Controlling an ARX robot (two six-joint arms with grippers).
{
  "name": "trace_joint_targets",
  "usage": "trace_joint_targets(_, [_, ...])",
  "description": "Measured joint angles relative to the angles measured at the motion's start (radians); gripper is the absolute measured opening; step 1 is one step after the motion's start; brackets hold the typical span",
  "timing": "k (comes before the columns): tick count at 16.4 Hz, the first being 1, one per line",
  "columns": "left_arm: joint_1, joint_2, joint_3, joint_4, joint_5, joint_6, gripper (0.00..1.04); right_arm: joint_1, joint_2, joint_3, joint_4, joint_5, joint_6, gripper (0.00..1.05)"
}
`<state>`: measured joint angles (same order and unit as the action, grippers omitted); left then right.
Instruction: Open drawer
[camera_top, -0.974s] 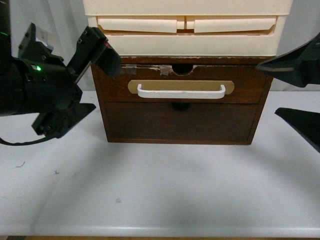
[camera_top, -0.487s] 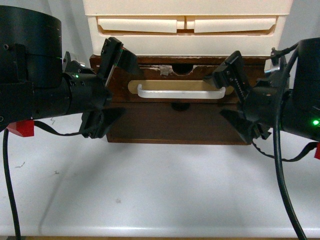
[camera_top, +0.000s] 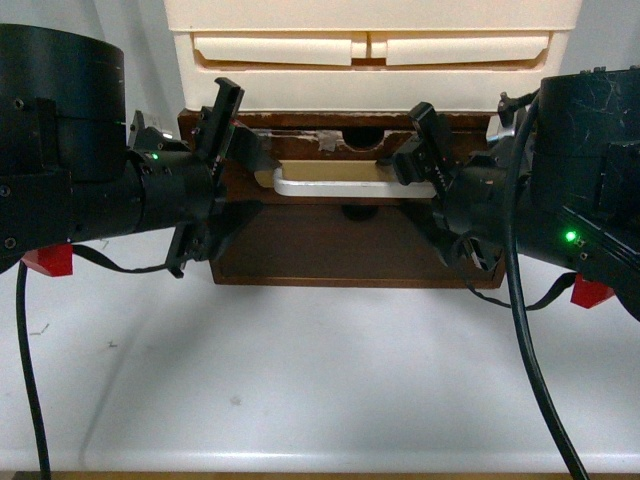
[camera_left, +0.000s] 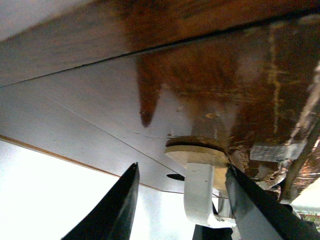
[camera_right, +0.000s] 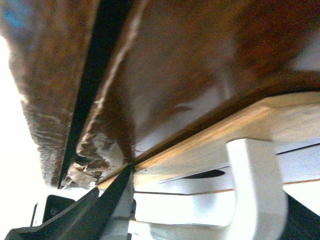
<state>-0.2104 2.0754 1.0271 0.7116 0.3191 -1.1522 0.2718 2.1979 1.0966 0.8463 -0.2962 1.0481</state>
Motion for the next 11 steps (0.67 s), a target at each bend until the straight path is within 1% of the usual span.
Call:
trace_joint_targets(2, [0.001, 0.0, 0.001, 0.012, 0.006, -0.002, 0.36, 0.006, 0.0, 0.002, 0.011, 0.0, 0.0, 0.46])
trace_joint_targets(3, [0.001, -0.003, 0.001, 0.008, 0.0, -0.003, 0.29, 0.005, 0.001, 0.001, 0.019, -0.014, 0.011, 0.4])
trace_joint_targets(4, [0.002, -0.003, -0.003, 0.019, 0.006, -0.011, 0.18, 0.004, 0.002, -0.007, 0.015, -0.014, 0.027, 0.31])
trace_joint_targets(5, [0.001, -0.011, -0.006, 0.027, 0.005, -0.015, 0.09, 0.004, 0.003, -0.013, 0.027, -0.015, 0.082, 0.26])
trace_joint_targets(6, [0.0, -0.018, -0.015, 0.024, -0.008, -0.018, 0.01, 0.004, 0.003, -0.018, 0.037, -0.017, 0.119, 0.24])
trace_joint_targets(9, [0.002, -0.027, -0.089, 0.032, -0.008, -0.018, 0.02, 0.004, -0.016, -0.056, 0.064, -0.013, 0.16, 0.22])
trace_joint_targets(11, [0.002, -0.076, -0.155, 0.047, -0.006, -0.013, 0.02, 0.017, -0.057, -0.132, 0.094, -0.01, 0.165, 0.21])
